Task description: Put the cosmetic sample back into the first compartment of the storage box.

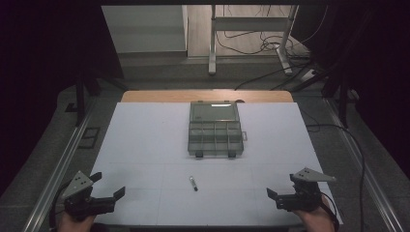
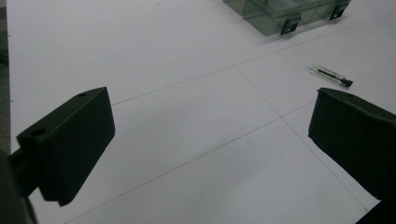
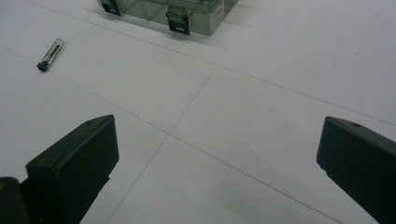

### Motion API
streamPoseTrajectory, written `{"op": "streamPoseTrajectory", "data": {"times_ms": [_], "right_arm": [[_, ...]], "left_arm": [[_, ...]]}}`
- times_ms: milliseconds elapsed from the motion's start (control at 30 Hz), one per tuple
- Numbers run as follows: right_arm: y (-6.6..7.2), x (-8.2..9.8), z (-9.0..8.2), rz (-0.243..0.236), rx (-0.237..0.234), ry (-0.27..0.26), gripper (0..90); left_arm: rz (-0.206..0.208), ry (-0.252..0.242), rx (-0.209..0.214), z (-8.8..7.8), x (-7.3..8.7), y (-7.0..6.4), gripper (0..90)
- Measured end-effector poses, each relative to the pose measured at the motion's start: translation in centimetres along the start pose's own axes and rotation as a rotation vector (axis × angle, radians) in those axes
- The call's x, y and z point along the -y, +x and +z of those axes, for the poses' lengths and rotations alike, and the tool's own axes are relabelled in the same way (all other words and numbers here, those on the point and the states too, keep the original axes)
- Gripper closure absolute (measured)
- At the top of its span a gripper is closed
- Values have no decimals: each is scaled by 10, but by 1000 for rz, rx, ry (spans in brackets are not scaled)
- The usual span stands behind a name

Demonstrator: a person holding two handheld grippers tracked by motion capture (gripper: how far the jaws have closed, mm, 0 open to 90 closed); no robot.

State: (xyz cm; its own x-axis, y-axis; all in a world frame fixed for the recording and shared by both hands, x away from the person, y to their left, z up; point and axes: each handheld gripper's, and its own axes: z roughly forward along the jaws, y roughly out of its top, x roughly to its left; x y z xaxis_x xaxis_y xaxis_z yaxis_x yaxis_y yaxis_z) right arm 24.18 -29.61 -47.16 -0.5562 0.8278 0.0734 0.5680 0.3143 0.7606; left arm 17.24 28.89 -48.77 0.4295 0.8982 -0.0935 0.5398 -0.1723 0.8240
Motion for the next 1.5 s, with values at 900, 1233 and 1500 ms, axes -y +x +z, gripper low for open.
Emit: {"op": "streamPoseTrajectory", "data": {"times_ms": [900,1233,1500], "right_arm": [[6,-4,5,-51,-21,40,0],[19,-13,17,-90,-81,36,0],[28,-17,26,-121,-109,41,0]], "left_arm": [[4,5,19,0,0,1,7],[13,3,30,0,0,1,9],[13,3,36,0,0,1,9]]}}
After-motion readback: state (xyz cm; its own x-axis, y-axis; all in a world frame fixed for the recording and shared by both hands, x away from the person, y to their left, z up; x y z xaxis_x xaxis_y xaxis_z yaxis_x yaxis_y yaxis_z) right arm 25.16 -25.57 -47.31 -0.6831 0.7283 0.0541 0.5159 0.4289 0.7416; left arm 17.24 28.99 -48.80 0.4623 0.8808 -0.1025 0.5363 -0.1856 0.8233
